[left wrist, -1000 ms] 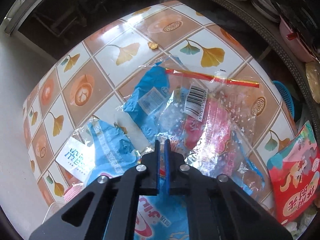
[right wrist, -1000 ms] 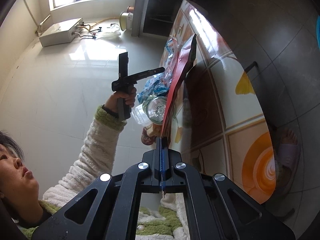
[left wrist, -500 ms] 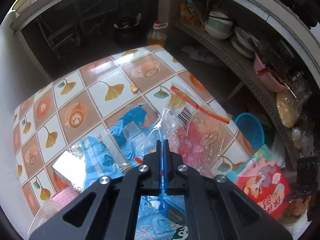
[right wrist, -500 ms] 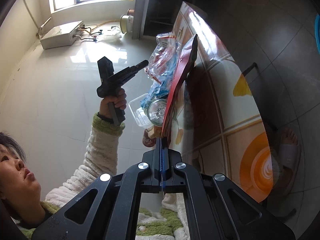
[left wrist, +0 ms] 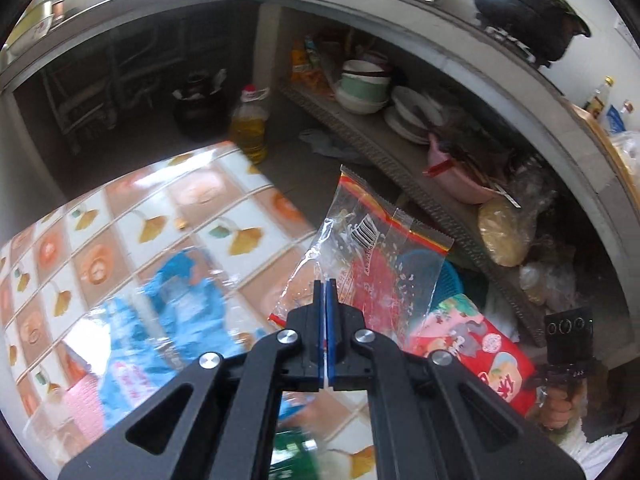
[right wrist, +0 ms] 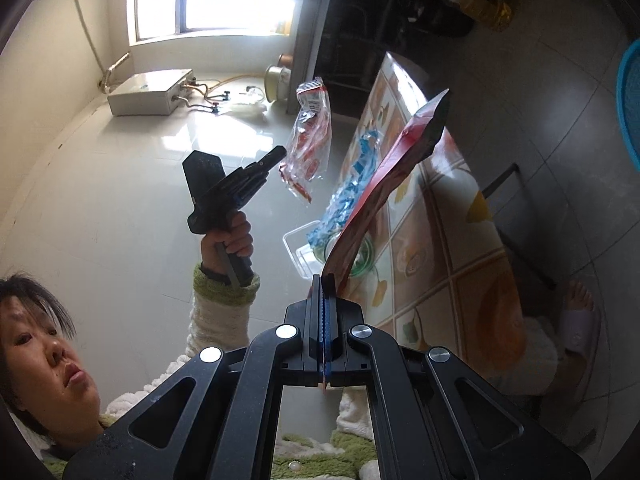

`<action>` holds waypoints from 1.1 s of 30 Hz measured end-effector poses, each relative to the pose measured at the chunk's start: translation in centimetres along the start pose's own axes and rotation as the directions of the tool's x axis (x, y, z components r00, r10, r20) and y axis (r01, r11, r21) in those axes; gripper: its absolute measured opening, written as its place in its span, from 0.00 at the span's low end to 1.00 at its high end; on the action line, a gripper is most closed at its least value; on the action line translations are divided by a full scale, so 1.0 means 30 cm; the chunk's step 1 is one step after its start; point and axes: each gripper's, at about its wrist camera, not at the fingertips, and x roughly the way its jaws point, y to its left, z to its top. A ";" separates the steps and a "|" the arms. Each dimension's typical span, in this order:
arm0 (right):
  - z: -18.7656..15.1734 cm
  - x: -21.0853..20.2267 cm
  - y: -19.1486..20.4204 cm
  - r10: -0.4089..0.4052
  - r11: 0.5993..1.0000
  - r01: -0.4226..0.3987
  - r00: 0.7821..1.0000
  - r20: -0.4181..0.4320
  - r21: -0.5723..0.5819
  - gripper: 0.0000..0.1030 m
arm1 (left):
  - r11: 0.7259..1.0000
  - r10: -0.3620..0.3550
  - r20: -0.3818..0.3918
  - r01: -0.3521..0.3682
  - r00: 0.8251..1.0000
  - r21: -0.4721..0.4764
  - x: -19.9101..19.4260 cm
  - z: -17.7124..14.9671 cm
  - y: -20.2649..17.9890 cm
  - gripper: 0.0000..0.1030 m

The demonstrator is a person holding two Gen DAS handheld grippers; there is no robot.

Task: Collect trash
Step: 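Carry both bags over the blue wastebasket and open both grippers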

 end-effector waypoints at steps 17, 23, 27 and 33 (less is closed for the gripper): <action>-0.085 -0.474 -0.288 -0.219 0.964 0.150 0.916 0.336 0.218 0.00 | 0.964 -0.041 -0.229 0.099 0.973 0.248 0.717 0.061 -0.727 0.00; -0.002 -0.497 -0.504 -0.339 0.912 0.215 0.875 0.346 0.349 0.00 | 0.944 0.088 -0.274 0.008 0.958 0.330 1.022 0.042 -0.873 0.00; 0.084 -0.464 -0.632 -0.432 0.869 0.277 0.829 0.355 0.409 0.00 | 0.904 0.180 -0.287 -0.043 0.941 0.426 1.203 -0.008 -0.960 0.02; 0.162 -0.387 -0.828 -0.615 0.756 0.430 0.723 0.313 0.494 0.40 | 0.920 0.184 -0.339 -0.040 0.923 0.391 1.319 -0.064 -0.962 0.25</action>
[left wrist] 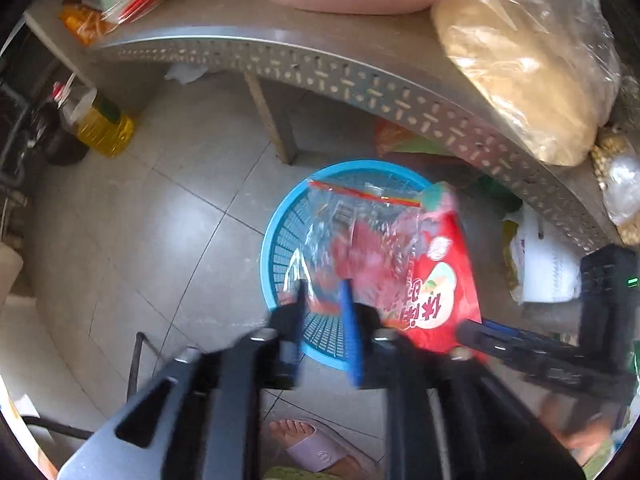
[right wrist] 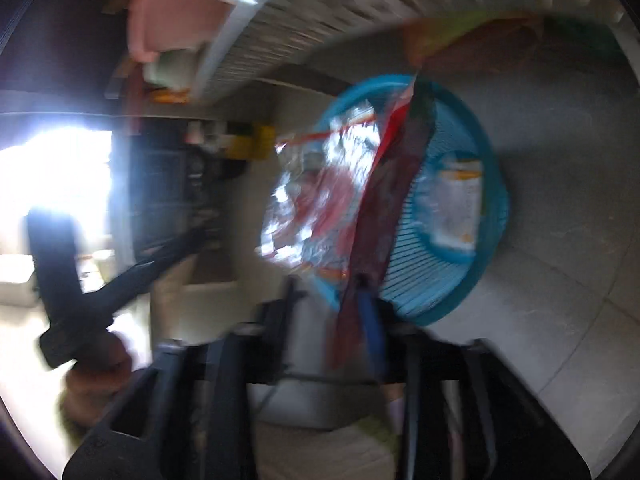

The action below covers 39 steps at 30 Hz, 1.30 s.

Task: Collect trash
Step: 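Carry both bags over the blue wastebasket and open both grippers, then bring both grippers back over the table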

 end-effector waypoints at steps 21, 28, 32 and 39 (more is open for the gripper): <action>-0.236 -0.119 0.151 -0.245 0.924 0.272 0.961 0.131 -0.268 0.44 | 0.992 -0.039 0.383 0.081 0.923 -0.094 -0.705 -0.370 0.216 0.59; -0.362 -0.215 0.298 -0.274 0.859 0.324 0.945 0.178 -0.397 0.53 | 0.979 -0.006 0.502 0.108 0.865 -0.175 -0.914 -0.681 0.277 0.70; -0.445 -0.297 0.438 -0.232 0.798 0.330 0.941 0.248 -0.505 0.64 | 0.966 0.044 0.533 0.100 0.845 -0.239 -0.995 -0.850 0.306 0.74; -0.614 -0.393 0.712 -0.146 0.644 0.340 0.934 0.326 -0.686 0.85 | 0.923 0.156 0.566 0.084 0.810 -0.375 -1.087 -1.136 0.352 0.77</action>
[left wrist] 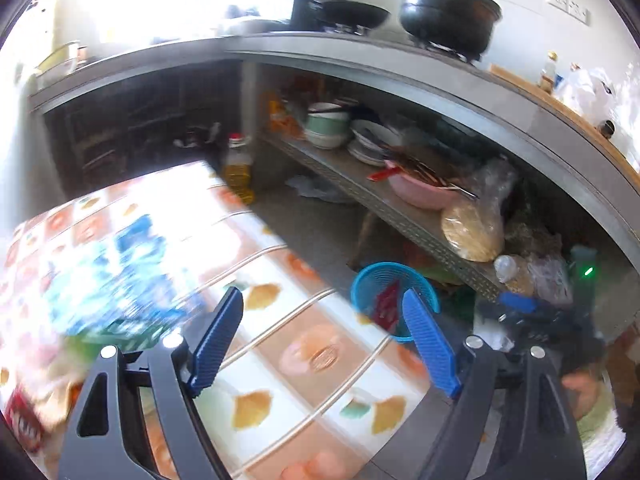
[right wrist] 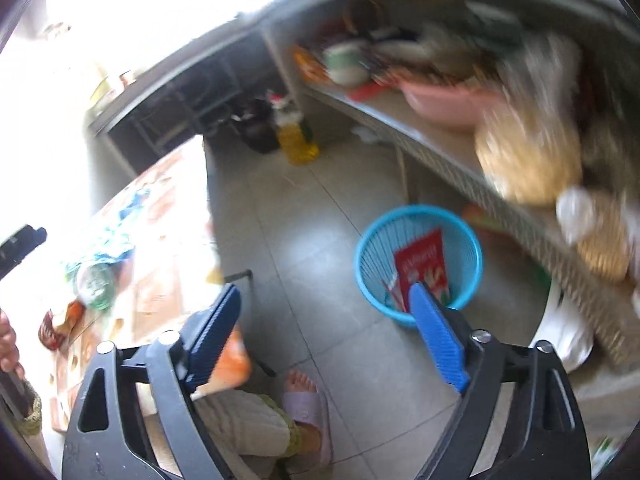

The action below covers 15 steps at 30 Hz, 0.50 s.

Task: Collect trash
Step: 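Bring both grippers back over the table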

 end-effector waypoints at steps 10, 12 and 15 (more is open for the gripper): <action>0.076 -0.071 0.321 -0.089 0.979 0.094 0.995 0.039 -0.179 0.92 | 0.985 0.153 0.058 -0.147 0.987 -0.095 -0.215 -0.197 0.172 0.82; 0.076 -0.072 0.381 -0.121 0.964 0.131 0.991 0.056 -0.232 0.92 | 0.975 0.186 0.048 -0.178 0.981 -0.130 -0.236 -0.234 0.213 0.82; 0.057 -0.069 0.466 -0.134 0.929 0.151 0.988 0.073 -0.337 0.92 | 0.960 0.218 0.034 -0.208 0.975 -0.185 -0.261 -0.287 0.273 0.82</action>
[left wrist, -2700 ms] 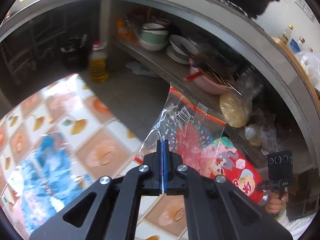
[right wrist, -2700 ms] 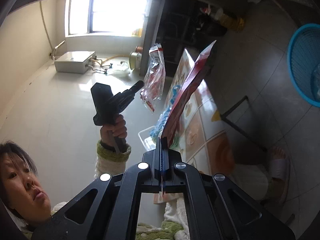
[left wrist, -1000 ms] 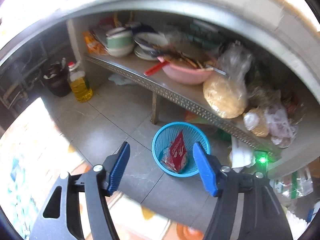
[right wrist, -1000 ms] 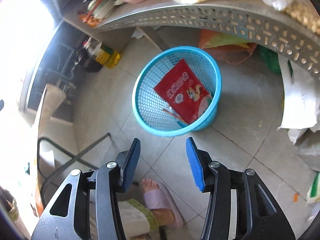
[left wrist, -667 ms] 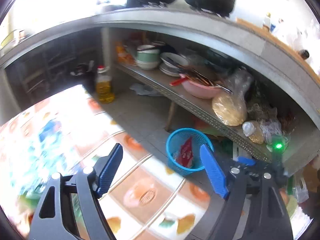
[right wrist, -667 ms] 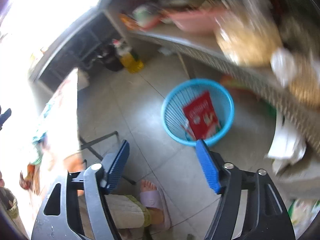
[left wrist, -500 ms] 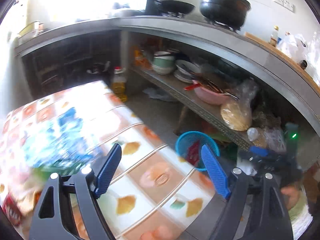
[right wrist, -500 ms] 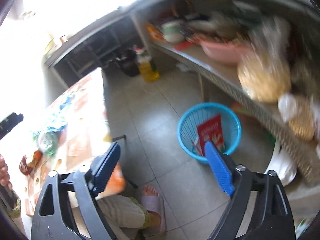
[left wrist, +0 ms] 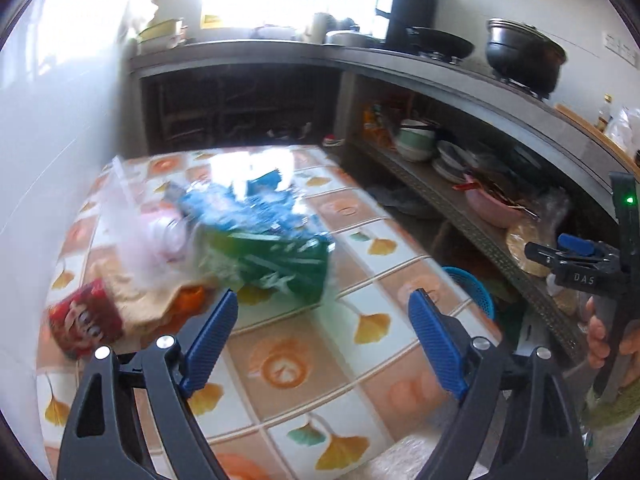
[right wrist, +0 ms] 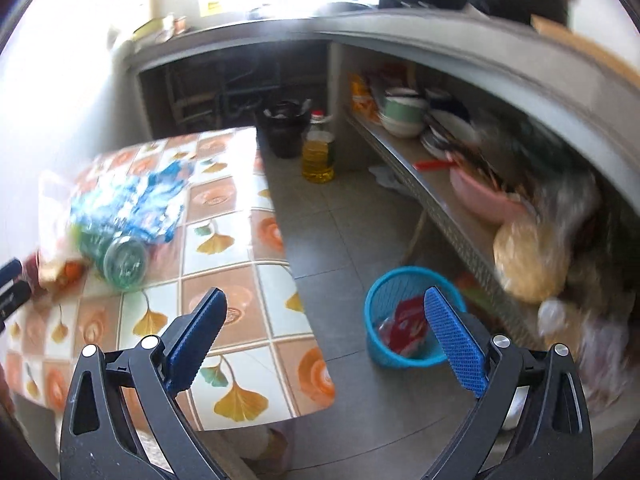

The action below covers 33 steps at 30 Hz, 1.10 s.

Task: Collect trash
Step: 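Bring both grippers back over the table, then grasp the blue Yakult wrappers with the right gripper and lift them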

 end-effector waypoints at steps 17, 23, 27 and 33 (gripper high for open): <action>0.174 0.052 0.253 0.508 0.859 -0.511 0.858 -0.077 -0.025 0.92 | 0.993 0.068 0.080 -0.060 0.994 -0.098 -0.021 -0.121 0.213 0.83; 0.333 0.213 0.438 0.627 0.768 -0.640 0.751 -0.209 0.004 0.92 | 0.992 0.062 0.070 -0.053 0.996 -0.116 0.020 -0.120 0.238 0.83; 0.449 0.426 0.606 0.566 0.799 -0.602 0.749 -0.345 0.004 0.92 | 0.993 0.067 0.077 -0.059 0.995 -0.104 0.040 -0.118 0.245 0.83; 0.502 0.734 0.806 0.421 0.858 -0.513 0.731 -0.538 -0.025 0.92 | 0.995 0.074 0.070 -0.069 0.995 -0.077 0.075 -0.118 0.256 0.83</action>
